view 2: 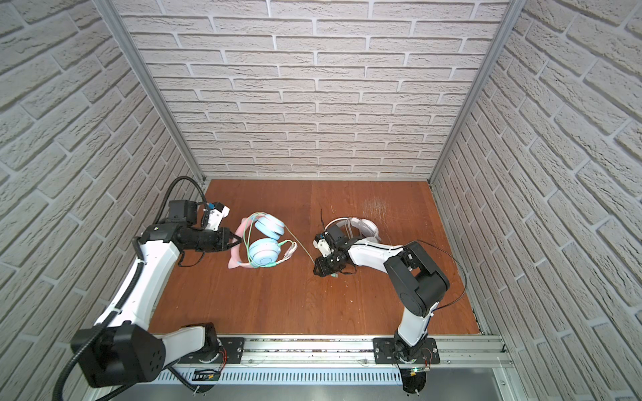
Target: Wrap the headphones
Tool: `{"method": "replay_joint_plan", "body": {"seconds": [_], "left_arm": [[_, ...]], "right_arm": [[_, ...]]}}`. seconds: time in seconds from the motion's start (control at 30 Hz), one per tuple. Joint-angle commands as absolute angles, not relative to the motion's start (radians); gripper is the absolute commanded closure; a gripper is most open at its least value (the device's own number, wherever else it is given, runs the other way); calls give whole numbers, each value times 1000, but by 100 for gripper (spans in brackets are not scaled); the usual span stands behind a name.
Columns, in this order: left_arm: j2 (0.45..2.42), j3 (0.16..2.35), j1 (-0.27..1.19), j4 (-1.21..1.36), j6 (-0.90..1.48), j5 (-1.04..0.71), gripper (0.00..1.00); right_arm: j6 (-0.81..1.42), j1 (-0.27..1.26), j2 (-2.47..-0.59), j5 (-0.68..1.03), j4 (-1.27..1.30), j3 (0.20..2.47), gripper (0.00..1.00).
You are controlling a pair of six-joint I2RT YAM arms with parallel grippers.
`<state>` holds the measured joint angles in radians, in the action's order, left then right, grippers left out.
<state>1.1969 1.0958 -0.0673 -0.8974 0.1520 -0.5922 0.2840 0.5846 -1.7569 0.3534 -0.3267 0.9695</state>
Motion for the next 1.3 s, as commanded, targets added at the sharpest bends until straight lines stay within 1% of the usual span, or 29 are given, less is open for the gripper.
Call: {"method": "replay_joint_plan", "body": {"seconds": [0.0, 0.1, 0.13, 0.27, 0.43, 0.67, 0.73, 0.87, 1.03, 1.17, 1.27], "left_arm": [[1186, 1104, -76, -855, 161, -647, 100], [1190, 1104, -78, -849, 164, -637, 100], [1192, 1103, -79, -846, 167, -632, 100], [1192, 1100, -83, -831, 179, -627, 100], [1195, 1101, -85, -834, 177, -623, 100], [1194, 1095, -88, -823, 187, -611, 100], [1192, 1090, -90, -816, 192, -606, 100], [1196, 1085, -91, -805, 201, -601, 100], [1190, 1067, -97, -787, 209, -597, 100], [1186, 1049, -102, -769, 226, -592, 100], [1189, 1046, -105, -757, 236, -582, 100]], "right_arm": [[278, 594, -1768, 316, -398, 942, 56], [274, 595, -1747, 311, -406, 929, 47], [273, 596, -1741, 309, -409, 925, 45], [265, 603, -1739, 276, -441, 920, 45], [244, 606, -1763, 237, -474, 943, 59], [235, 631, -1761, 204, -476, 940, 65], [229, 644, -1764, 193, -481, 943, 71], [225, 659, -1772, 179, -480, 950, 78], [250, 683, -1758, 180, -450, 947, 85], [255, 702, -1747, 157, -439, 944, 94], [249, 709, -1728, 144, -428, 935, 94]]}}
